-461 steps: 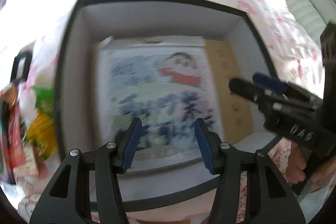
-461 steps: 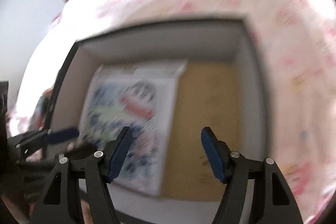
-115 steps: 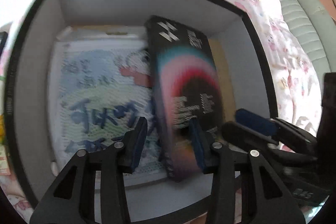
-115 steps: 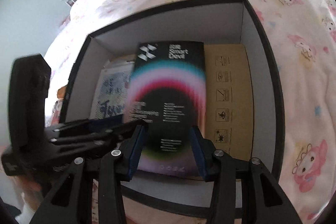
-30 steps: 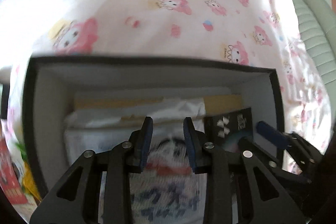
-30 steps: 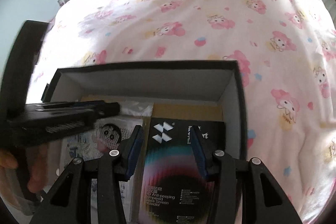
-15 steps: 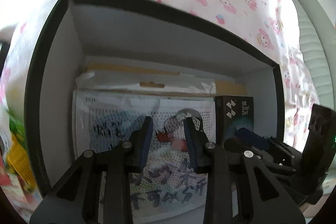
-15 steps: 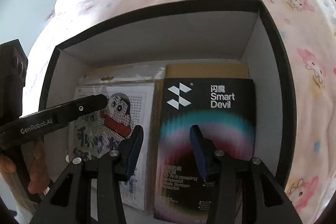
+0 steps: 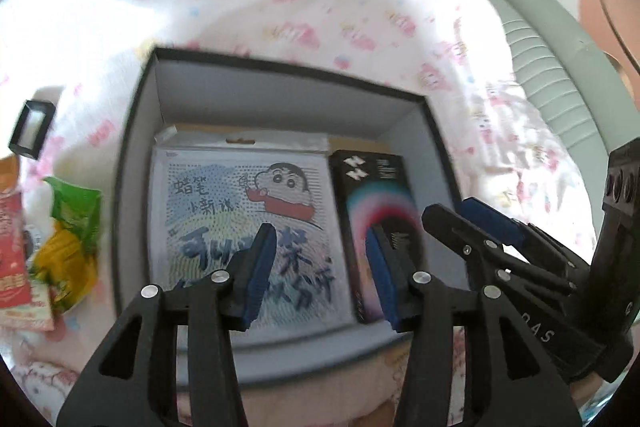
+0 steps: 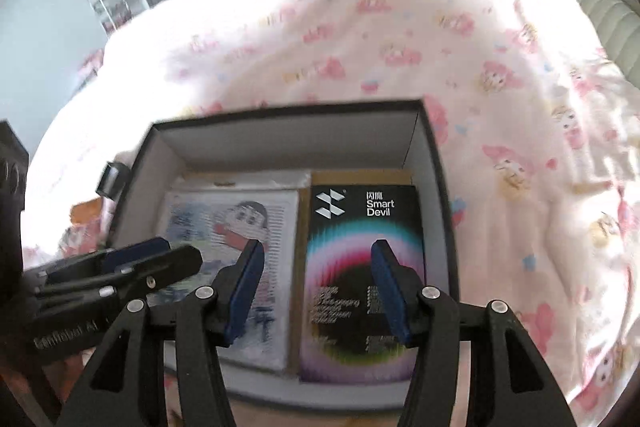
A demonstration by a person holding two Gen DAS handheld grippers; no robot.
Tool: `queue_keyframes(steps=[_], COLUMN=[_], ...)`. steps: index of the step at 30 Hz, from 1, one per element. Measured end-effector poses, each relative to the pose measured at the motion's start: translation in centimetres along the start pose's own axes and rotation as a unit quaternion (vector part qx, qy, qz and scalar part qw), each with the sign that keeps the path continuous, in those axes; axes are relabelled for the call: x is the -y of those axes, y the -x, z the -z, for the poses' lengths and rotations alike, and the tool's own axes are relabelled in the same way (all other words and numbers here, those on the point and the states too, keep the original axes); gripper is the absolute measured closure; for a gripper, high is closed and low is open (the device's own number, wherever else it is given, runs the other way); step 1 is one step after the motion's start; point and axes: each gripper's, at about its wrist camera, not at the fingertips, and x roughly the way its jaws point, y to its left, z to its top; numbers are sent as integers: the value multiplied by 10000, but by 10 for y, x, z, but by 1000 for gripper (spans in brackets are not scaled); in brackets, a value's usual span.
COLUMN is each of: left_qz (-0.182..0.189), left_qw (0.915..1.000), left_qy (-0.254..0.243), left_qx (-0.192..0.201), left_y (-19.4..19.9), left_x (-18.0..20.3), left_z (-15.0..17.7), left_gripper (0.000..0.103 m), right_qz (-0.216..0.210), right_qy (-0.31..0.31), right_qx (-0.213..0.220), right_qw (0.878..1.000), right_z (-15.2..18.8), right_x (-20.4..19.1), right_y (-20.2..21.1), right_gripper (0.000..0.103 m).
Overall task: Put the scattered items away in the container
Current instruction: 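Withdraw the left tool from the black box toward the scattered items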
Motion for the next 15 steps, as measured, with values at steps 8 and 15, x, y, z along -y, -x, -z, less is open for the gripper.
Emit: queue_keyframes(steps=[8, 15], left_qz=[50, -25], left_qw=[9985, 9976], left_qy=[-408, -479], left_qx=[372, 490], left_y=[72, 102], left_x=[16, 13], left_z=[28, 54], left_gripper=[55, 56], right_qz=[-32, -57], right_qy=[-18, 44], right_qx=[444, 625], right_qw=[9990, 9980], right_z=[24, 50], right_x=[-36, -69], right_y=[65, 82], right_gripper=[51, 51])
